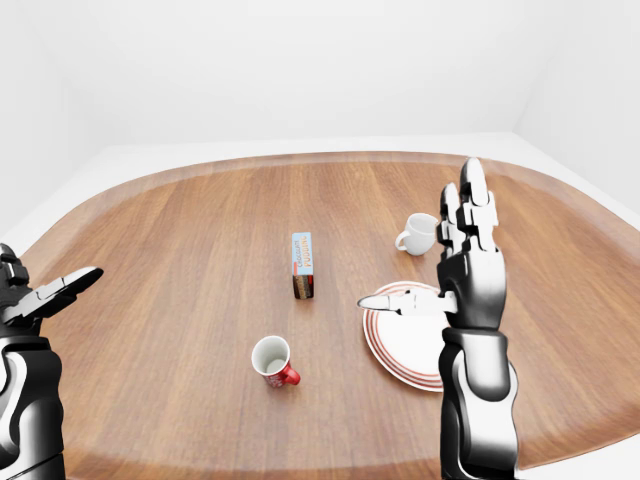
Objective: Pick up the red mug and put it on the plate
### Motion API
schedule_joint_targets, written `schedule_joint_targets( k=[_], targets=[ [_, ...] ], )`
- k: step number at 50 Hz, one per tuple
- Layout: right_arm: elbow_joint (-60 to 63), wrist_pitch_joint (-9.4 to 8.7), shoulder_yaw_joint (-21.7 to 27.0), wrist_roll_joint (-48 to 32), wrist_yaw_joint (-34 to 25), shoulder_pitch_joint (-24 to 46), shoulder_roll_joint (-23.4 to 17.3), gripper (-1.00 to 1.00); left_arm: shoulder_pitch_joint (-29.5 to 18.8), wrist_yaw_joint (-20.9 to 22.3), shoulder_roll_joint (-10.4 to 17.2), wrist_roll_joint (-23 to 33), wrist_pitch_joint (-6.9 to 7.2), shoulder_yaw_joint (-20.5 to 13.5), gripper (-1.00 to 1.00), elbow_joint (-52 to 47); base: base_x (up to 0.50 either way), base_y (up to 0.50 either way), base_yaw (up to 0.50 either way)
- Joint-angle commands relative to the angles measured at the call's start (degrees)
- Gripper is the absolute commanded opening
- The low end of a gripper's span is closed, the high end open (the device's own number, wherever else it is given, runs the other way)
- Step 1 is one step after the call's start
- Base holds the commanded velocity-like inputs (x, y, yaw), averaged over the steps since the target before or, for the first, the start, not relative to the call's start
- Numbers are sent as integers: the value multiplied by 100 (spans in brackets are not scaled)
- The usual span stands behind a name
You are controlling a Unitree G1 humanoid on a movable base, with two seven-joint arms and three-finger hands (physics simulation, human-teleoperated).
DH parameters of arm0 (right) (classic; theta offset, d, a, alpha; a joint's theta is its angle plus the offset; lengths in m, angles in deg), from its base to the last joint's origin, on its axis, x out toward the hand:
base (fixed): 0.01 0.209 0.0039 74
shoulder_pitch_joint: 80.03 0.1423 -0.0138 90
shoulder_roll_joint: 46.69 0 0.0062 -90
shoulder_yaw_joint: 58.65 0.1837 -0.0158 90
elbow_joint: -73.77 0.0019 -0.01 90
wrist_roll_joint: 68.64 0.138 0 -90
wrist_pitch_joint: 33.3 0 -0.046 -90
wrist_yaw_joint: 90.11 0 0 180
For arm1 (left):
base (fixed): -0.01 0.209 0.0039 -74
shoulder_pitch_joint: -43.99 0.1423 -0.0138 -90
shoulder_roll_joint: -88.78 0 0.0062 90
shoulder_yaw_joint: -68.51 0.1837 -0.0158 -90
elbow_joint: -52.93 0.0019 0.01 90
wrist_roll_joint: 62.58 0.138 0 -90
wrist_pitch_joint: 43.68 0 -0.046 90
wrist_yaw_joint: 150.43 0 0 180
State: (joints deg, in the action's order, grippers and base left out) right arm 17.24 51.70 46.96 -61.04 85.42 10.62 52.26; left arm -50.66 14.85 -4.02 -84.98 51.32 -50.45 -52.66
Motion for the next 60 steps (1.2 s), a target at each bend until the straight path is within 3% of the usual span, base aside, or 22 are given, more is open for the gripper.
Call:
schedule_joint_targets(
  k=[1,13,21,34,60],
  targets=[
    [355,0,-1974,-1144,-725,-341,474,100,4,8,-16,22,0,7,100,-5,0,0,0],
    [242,0,-3793,-2064,-766,-641,615,100,7,20,-23,27,0,17,100,48,0,0,0],
    [-138,0,-4230,-2181,-601,-739,579,100,20,16,-29,25,0,20,100,16,0,0,0],
    [-1075,0,-4257,-2316,-546,-874,537,100,9,26,-32,36,0,29,100,60,0,0,0],
    [-1827,0,-3953,-2569,-674,-727,659,100,6,22,-35,42,0,40,100,49,0,0,0]
  ],
)
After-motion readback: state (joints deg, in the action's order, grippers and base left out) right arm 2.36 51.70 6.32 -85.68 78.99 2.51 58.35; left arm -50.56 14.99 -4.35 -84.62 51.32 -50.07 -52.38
